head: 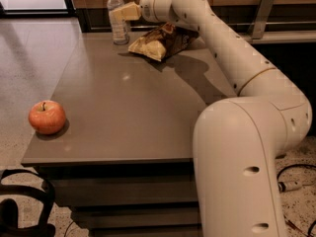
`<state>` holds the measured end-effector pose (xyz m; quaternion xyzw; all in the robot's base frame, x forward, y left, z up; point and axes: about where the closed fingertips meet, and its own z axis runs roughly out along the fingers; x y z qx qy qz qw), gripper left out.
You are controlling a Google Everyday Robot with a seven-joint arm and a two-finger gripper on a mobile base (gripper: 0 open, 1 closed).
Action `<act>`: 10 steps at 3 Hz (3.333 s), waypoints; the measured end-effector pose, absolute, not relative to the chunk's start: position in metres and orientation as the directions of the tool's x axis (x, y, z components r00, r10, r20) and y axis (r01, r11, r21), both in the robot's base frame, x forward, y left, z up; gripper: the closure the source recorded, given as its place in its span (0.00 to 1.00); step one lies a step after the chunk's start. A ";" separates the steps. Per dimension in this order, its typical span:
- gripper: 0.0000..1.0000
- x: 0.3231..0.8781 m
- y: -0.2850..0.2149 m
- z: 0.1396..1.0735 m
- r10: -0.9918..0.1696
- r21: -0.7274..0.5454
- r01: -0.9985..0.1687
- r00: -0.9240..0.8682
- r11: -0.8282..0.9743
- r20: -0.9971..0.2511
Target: Move blue plastic bottle near apple
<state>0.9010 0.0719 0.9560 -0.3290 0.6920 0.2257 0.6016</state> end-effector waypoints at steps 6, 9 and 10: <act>0.19 0.946 0.123 0.936 -0.115 -0.045 -0.765 -0.039 0.642 -0.993; 0.88 0.946 0.132 0.931 -0.116 -0.040 -0.773 -0.044 0.634 -0.992; 1.00 0.946 0.135 0.929 -0.117 -0.039 -0.775 -0.046 0.631 -0.992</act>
Offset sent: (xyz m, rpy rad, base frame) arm 0.0625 0.0199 -0.0099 0.0513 -0.0248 -0.0128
